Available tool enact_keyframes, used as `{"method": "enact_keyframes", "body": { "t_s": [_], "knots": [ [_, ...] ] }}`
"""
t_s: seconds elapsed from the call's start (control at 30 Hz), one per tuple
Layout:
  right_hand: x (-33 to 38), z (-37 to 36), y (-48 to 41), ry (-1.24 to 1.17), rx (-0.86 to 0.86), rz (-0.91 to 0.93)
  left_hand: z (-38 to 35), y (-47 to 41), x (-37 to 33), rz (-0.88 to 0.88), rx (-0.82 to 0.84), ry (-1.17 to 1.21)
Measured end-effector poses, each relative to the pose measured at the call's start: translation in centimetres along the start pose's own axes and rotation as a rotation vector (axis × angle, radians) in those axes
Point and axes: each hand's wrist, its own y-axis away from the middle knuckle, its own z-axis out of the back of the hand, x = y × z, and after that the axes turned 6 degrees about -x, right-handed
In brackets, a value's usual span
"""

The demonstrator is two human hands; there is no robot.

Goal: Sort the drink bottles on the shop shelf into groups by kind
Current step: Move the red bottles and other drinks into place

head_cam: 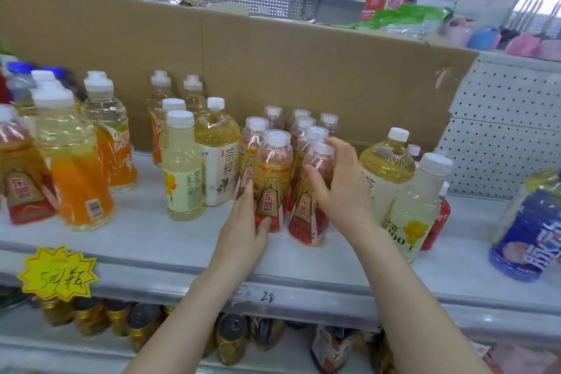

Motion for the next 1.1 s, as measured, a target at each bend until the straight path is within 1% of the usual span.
{"method": "enact_keyframes", "body": {
  "t_s": [0.03, 0.07, 0.1, 0.2, 0.23, 0.27, 0.3, 0.37, 0.43, 0.47, 0.53, 0.6, 0.67, 0.73, 0.83, 0.9, 0.93, 1.03, 1.1],
  "knots": [
    [0.0, 0.0, 0.1, 0.017, -0.01, 0.004, 0.4, 0.0, 0.1, 0.001, -0.02, 0.011],
    [0.0, 0.1, 0.2, 0.032, -0.015, 0.004, 0.9, 0.1, 0.1, 0.0, -0.076, 0.014],
    [0.0, 0.1, 0.2, 0.044, -0.019, 0.003, 1.6, 0.1, 0.0, 0.004, -0.174, 0.009],
    [0.1, 0.0, 0.2, 0.061, -0.045, 0.008, 4.4, -0.8, 0.2, 0.075, -0.57, -0.051],
    [0.1, 0.0, 0.0, 0.065, -0.062, 0.014, 5.3, -1.6, 0.5, 0.124, -0.656, -0.068],
    [0.1, 0.0, -0.3, 0.075, -0.081, 0.021, 6.2, -2.5, 0.9, 0.177, -0.687, -0.084],
    [0.3, -0.1, -0.6, 0.091, -0.104, 0.034, 6.9, -3.4, 1.5, 0.232, -0.666, -0.082],
    [1.0, -0.2, -1.5, 0.119, -0.171, 0.094, 8.0, -5.1, 2.8, 0.316, -0.542, -0.044],
    [2.4, -0.6, -2.5, 0.14, -0.239, 0.19, 8.7, -5.9, 3.9, 0.329, -0.407, -0.022],
    [3.3, -0.9, -2.9, 0.147, -0.25, 0.235, 8.9, -6.0, 4.2, 0.319, -0.372, -0.02],
    [5.2, -1.7, -3.8, 0.123, -0.213, 0.293, 9.5, -5.8, 4.2, 0.301, -0.35, 0.001],
    [7.6, -2.8, -4.8, 0.072, -0.105, 0.3, 10.1, -4.9, 4.2, 0.286, -0.359, 0.026],
    [10.2, -4.5, -6.0, 0.038, 0.055, 0.271, 11.1, -3.7, 3.9, 0.271, -0.401, 0.073],
    [12.4, -7.2, -7.8, 0.056, 0.192, 0.194, 12.5, -2.7, 3.6, 0.26, -0.437, 0.158],
    [14.0, -11.7, -10.1, 0.063, 0.314, 0.014, 15.5, -1.6, 3.9, 0.26, -0.43, 0.272],
    [14.2, -14.1, -10.7, 0.015, 0.315, -0.103, 17.5, -0.9, 4.6, 0.249, -0.385, 0.294],
    [14.2, -15.0, -10.7, 0.004, 0.287, -0.129, 18.4, -0.5, 5.1, 0.248, -0.359, 0.302],
    [14.7, -16.0, -10.1, 0.091, 0.175, -0.07, 20.6, 0.4, 6.7, 0.235, -0.308, 0.324],
    [15.1, -15.7, -9.6, 0.181, 0.147, -0.034, 21.4, 0.8, 7.7, 0.228, -0.284, 0.328]
  ]
}}
